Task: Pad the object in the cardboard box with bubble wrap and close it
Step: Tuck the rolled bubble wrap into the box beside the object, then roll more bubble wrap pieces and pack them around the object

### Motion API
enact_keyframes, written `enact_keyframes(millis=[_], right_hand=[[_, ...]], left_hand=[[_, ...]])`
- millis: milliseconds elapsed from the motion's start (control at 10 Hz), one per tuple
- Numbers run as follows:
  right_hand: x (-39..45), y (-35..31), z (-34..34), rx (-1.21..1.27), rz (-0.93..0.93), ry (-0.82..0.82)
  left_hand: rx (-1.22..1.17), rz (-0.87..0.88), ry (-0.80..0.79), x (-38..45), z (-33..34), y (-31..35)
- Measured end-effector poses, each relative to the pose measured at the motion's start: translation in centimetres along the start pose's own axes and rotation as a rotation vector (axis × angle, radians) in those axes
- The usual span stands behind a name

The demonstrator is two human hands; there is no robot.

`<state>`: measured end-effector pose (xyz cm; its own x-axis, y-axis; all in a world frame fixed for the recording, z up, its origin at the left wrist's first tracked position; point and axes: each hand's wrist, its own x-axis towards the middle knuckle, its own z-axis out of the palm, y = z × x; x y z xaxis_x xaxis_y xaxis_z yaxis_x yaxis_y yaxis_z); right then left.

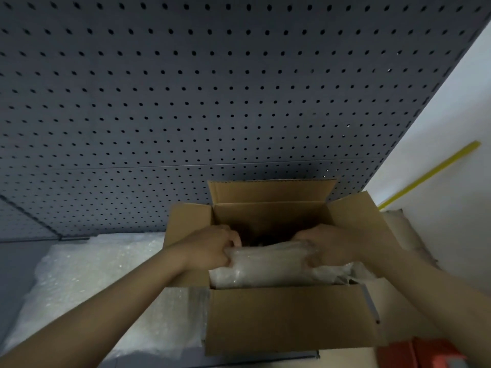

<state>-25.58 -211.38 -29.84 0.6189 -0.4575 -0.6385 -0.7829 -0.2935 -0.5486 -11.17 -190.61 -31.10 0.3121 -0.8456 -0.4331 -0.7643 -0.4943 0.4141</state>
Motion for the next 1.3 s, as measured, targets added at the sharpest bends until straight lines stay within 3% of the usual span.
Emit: enact_keyframes(millis=[100,200,300,400,600,800,1100,1300], right_hand=[[0.3,1.4,1.2,-0.391,-0.082,-0.166],[1.0,1.8,2.3,-0.718,-0.117,-0.051],[1.1,2.7,-1.0,-0.847,-0.408,-0.323],[1.3,3.9,-4.2,-0.721,-0.453,-0.443],[3.6,5.9,-0.2,-0.836,-0.455,-0.390],[2.7,5.2,-1.2,-0.871,-0.436,-0.400],[-1.4,-0.8,-1.9,-0.746,-0.572,-0.294],[-4.2,-7.3,2.9,-0.728,-0.703,-0.277]], left_hand=[[0.054,0.003,-0.043,0.9,0.8,0.1],[0.090,-0.027,-0.052,1.4,1.7,0.3],[0.073,-0.028,-0.020,0.9,1.9,0.6],[0.057,-0.011,-0.069,0.2,1.1,0.6],[0.008,-0.084,-0.087,1.2,3.0,1.7],[0.073,-0.135,-0.078,1.5,3.9,2.4],[0.132,-0.198,0.159,-3.6,-0.7,3.0],[0.393,-0.356,0.359,-9.6,-3.1,-1.0]])
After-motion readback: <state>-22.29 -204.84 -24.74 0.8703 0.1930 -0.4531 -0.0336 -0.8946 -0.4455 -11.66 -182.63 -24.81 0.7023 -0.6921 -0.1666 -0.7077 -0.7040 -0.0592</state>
